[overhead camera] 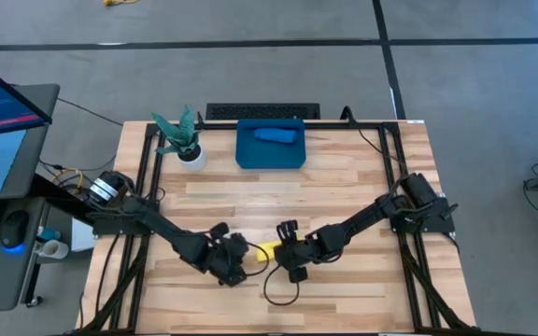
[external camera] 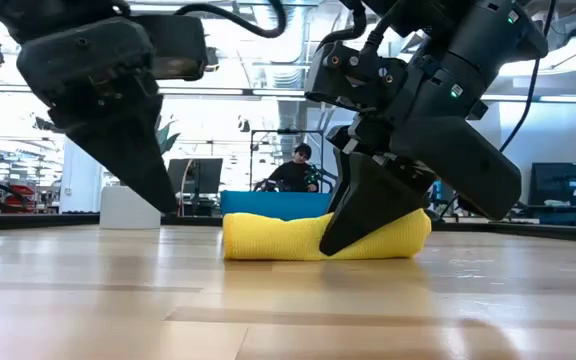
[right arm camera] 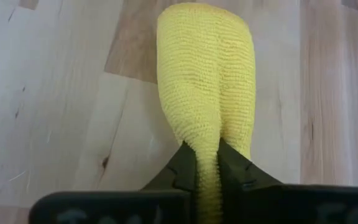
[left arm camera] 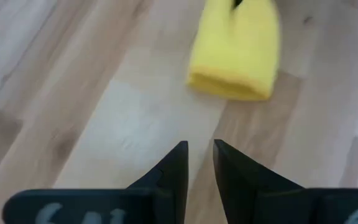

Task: Roll microfiber towels into tight, uniform cylinder then place into a basket
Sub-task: Put the rolled yellow microfiber towel into the blue bin

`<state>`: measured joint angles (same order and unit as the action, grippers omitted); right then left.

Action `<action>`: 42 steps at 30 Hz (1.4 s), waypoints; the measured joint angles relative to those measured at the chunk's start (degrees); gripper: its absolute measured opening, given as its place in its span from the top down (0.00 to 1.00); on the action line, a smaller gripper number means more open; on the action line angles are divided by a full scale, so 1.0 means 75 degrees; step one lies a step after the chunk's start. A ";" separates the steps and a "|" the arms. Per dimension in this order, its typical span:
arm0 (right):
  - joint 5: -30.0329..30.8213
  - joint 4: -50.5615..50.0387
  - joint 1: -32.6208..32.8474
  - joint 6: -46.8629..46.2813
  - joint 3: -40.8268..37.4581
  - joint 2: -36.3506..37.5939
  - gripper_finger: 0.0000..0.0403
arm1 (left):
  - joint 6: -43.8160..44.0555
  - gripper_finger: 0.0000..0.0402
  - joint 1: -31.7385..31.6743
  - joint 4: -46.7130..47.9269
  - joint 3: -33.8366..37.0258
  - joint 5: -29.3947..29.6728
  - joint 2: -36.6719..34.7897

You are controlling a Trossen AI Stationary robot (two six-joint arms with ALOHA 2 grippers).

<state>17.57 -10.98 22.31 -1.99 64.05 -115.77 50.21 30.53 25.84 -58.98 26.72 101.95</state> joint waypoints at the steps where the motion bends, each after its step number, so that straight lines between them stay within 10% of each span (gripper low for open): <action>1: -0.0062 -0.0008 -0.0012 0.0002 -0.0006 0.0036 0.88 | 0.0177 0.83 0.0063 0.0214 -0.0006 0.0044 -0.0016; 25: 0.0130 -0.1660 -0.1600 0.1811 -0.0090 0.2919 0.89 | 0.0608 0.83 0.0580 0.0362 -0.0023 -0.0073 -0.0073; 42: 0.0085 0.0484 -0.4307 0.5341 -0.0064 0.3632 0.89 | -0.2540 0.83 -0.0764 0.0183 0.0243 -0.1736 -0.1014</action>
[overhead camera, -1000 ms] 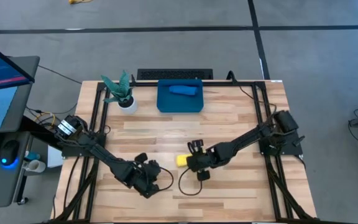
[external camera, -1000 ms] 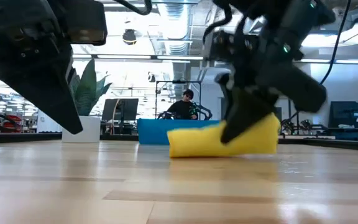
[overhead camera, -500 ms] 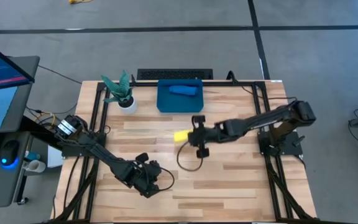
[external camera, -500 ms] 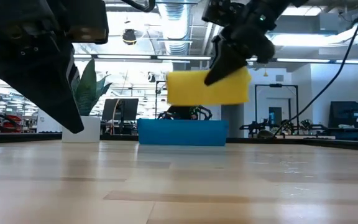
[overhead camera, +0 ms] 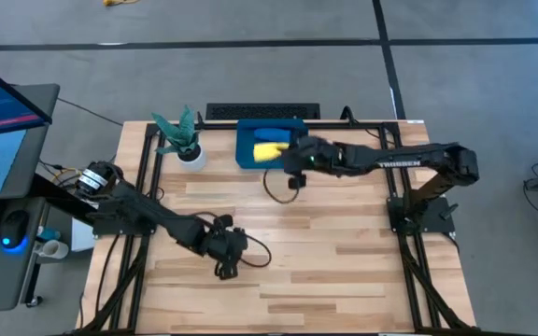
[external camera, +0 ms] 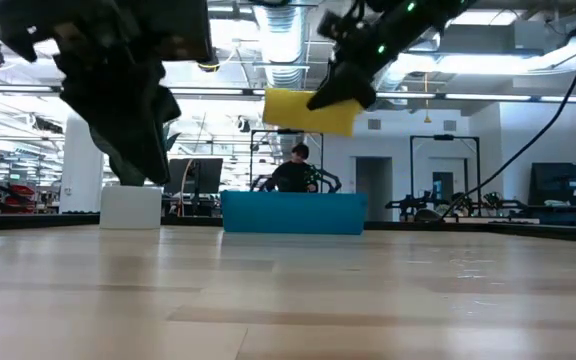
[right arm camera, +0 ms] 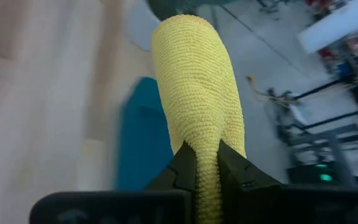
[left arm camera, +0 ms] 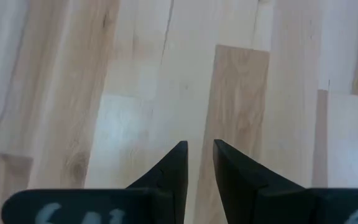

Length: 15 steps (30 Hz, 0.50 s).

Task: Roll microfiber towels into tight, uniform cylinder then place into a basket
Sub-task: Put the rolled yellow microfiber towel into the blue bin

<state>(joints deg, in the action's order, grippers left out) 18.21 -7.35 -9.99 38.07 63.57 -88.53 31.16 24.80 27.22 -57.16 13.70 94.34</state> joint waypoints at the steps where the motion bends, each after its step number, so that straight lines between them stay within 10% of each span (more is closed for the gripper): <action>1: -0.0020 0.0211 -0.0174 0.0194 0.0000 -0.0096 0.89 | -0.0103 0.83 -0.0120 -0.0145 0.0143 -0.0144 -0.0063; 15: -0.1033 0.1720 -0.1806 0.1672 -0.0006 -0.2094 0.89 | -0.0886 0.83 -0.1885 -0.3434 0.2381 -0.2259 -0.0950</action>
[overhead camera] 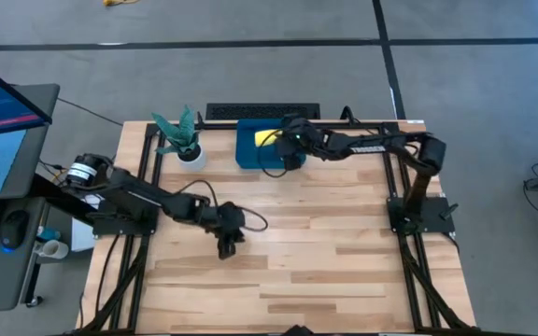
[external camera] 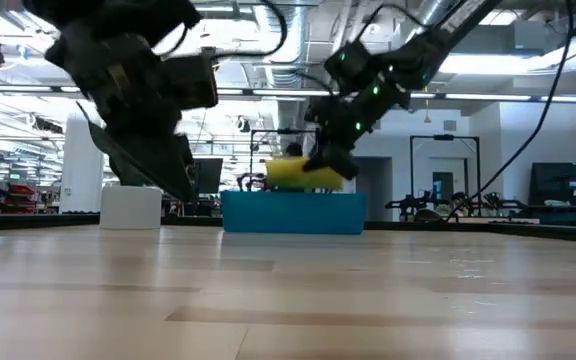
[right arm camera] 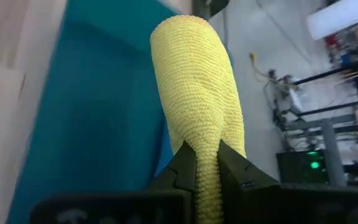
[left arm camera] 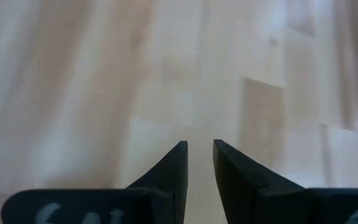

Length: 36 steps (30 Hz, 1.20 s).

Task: Roll microfiber towels into tight, uniform cylinder then place into a basket
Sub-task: Put the rolled yellow microfiber towel into the blue bin

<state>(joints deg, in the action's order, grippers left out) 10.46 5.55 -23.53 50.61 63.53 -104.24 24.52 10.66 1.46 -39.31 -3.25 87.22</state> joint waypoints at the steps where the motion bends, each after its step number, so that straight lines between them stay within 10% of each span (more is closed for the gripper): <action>1: -0.0050 0.0019 -0.0055 0.0005 0.0000 -0.0120 0.89 | -0.0009 0.83 -0.0130 -0.0004 0.0041 0.0000 0.0001; 36: -0.0953 -0.0916 -0.0163 -0.1394 0.0006 -0.0642 0.78 | -0.0726 0.83 -0.1184 0.0075 0.0151 -0.0810 0.0009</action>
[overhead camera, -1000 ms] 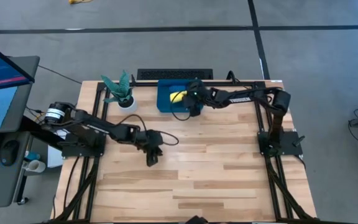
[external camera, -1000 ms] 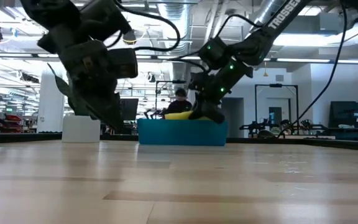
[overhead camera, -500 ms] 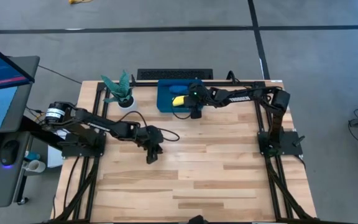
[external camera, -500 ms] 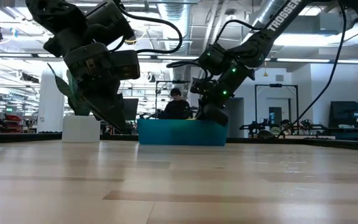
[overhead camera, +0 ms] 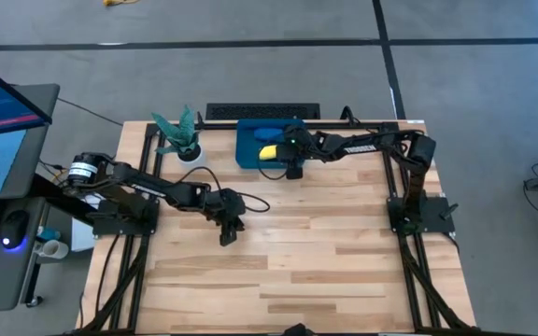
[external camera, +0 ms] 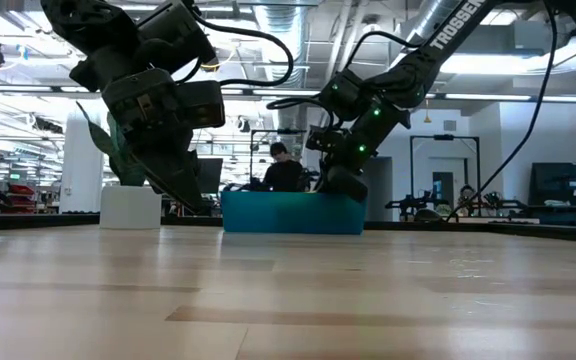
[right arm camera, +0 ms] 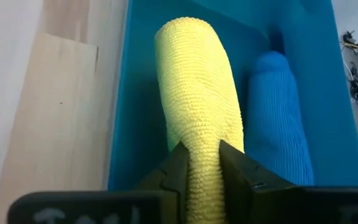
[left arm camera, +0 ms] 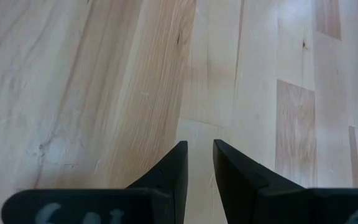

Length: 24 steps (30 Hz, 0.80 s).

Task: Roll microfiber towels into tight, uniform cylinder then place into a basket
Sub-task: Put the rolled yellow microfiber towel into the blue bin, then return to Home Position

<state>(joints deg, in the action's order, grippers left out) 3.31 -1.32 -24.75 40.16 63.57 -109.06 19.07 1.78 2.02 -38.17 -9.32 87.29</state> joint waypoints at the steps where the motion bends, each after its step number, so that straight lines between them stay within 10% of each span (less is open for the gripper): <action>1: 0.0000 0.0002 0.0019 0.0021 0.0000 0.0000 0.77 | 0.0000 0.83 0.0000 0.0000 0.0000 0.0000 0.0002; 13: 0.0249 0.0098 0.0146 0.0100 0.0015 0.0019 0.48 | 0.0006 0.83 0.0000 0.0016 0.0000 0.0079 0.0003; 24: 0.1349 -0.0376 0.0341 0.0307 0.0000 0.0644 0.45 | -0.0584 0.83 0.0003 -0.0045 -0.0062 0.0101 -0.0164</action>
<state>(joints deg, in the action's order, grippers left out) 13.43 -4.14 -22.20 42.46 63.57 -104.23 14.69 1.80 1.68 -38.64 -8.56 86.06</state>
